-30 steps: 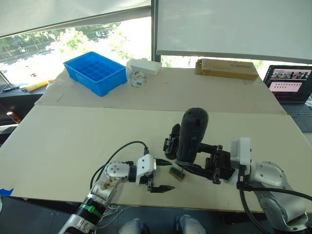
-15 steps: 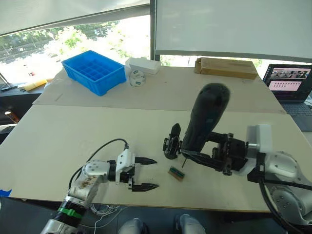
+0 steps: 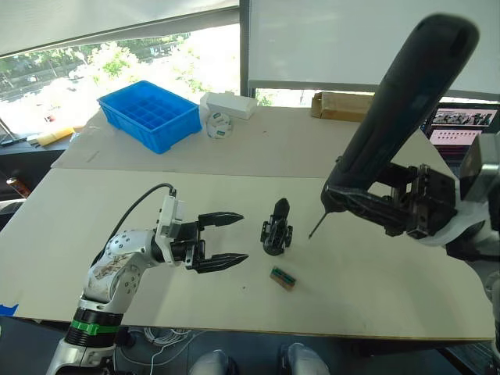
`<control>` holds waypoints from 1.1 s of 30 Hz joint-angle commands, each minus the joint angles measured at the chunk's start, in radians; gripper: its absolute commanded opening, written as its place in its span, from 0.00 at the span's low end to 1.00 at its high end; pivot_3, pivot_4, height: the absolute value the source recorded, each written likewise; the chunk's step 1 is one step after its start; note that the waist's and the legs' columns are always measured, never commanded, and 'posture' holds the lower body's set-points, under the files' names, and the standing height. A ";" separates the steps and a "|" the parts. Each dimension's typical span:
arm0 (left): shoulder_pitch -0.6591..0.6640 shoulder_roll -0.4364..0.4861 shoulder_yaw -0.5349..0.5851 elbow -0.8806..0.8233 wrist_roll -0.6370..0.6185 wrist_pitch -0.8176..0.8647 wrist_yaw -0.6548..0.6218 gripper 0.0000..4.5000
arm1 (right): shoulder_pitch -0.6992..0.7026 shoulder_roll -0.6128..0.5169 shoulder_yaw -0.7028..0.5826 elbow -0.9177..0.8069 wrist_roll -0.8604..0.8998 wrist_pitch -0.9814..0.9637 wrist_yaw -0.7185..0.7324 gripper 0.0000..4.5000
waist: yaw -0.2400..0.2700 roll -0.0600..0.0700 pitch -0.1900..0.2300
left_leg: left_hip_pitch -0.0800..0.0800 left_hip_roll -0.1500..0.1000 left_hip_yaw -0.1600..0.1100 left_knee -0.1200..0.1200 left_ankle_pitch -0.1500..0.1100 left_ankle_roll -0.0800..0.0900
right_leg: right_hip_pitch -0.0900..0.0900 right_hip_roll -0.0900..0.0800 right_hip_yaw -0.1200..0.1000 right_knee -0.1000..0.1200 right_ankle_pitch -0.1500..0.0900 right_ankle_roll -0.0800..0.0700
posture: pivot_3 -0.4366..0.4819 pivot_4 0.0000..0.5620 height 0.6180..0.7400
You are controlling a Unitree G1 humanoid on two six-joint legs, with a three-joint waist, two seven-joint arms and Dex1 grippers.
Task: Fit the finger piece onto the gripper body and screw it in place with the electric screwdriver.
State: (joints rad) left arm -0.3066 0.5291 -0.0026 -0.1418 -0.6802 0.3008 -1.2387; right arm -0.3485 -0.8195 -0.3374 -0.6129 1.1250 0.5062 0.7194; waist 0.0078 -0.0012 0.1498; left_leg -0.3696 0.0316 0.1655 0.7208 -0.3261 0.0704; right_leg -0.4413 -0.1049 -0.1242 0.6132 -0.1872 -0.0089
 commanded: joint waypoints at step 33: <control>0.015 -0.062 -0.004 0.219 0.253 -0.278 0.051 1.00 | -0.365 0.285 0.298 0.282 -0.326 -0.009 0.120 0.42 | -0.016 0.000 0.000 | 0.000 0.000 0.004 -0.002 0.001 -0.003 | -0.002 0.004 0.000 0.001 0.000 0.000 | 0.48 0.27 1.00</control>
State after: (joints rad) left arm -0.2972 0.4687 -0.0018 0.0822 -0.4385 0.0558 -1.1894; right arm -0.6763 -0.5381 -0.0179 -0.3086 0.7985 0.5274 0.8324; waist -0.0086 -0.0011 0.1499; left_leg -0.3698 0.0313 0.1695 0.7186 -0.3245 0.0678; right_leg -0.4434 -0.1012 -0.1240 0.6139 -0.1871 -0.0087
